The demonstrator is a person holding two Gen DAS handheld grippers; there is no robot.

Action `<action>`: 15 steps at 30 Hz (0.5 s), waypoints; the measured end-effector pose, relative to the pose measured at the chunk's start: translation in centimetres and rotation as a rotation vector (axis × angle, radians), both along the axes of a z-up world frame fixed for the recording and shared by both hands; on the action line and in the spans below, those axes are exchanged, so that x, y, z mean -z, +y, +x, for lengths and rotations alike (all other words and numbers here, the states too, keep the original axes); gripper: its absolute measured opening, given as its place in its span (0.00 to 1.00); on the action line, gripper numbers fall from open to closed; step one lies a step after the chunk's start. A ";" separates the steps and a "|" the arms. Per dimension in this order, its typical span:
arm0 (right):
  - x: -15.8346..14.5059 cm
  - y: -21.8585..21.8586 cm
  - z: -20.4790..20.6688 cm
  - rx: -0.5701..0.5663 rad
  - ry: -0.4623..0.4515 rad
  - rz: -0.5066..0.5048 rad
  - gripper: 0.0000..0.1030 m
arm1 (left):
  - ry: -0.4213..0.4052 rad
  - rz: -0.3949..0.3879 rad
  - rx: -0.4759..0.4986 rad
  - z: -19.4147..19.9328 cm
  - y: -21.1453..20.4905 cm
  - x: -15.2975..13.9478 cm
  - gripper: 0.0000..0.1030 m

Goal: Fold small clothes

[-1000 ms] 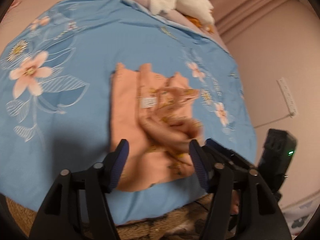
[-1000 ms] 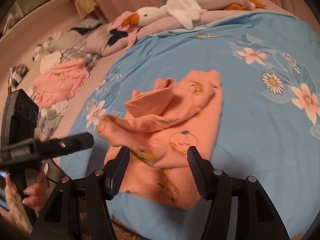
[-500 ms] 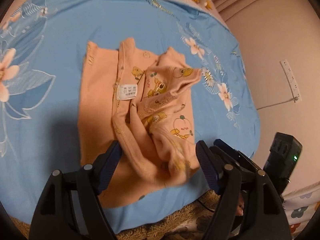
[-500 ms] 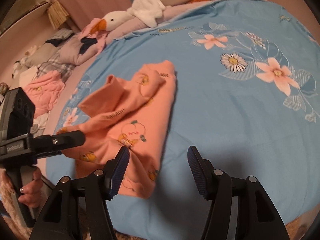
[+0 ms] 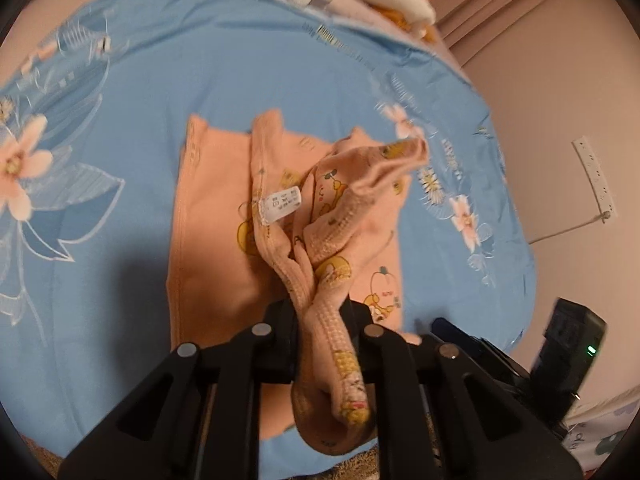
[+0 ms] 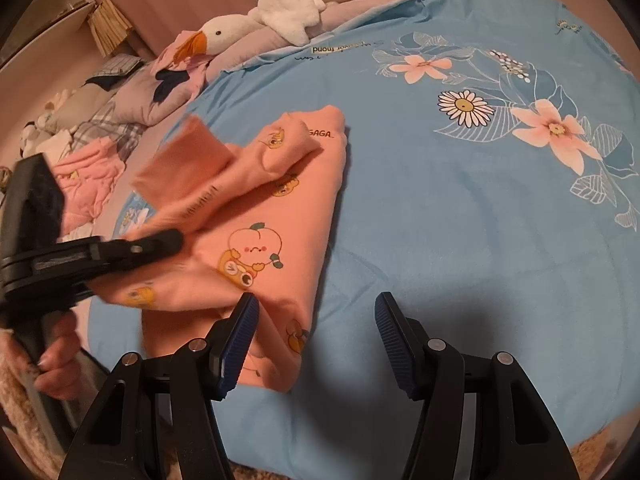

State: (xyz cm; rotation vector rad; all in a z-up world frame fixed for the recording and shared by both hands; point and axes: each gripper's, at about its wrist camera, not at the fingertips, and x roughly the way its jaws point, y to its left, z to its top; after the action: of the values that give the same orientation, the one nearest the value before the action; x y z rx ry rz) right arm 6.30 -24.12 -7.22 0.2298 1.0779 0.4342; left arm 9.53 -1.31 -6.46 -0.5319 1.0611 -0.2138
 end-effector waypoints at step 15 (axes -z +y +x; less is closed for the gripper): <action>0.8 1.0 0.3 -0.034 0.023 -0.003 0.58 | 0.030 0.103 -0.020 -3.5 1.3 2.5 0.16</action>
State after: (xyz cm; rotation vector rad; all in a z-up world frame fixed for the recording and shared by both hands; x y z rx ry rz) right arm 6.58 -23.15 -8.01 0.2150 1.1066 0.4616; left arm 6.07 0.03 -9.00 -0.4541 1.0892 -0.1331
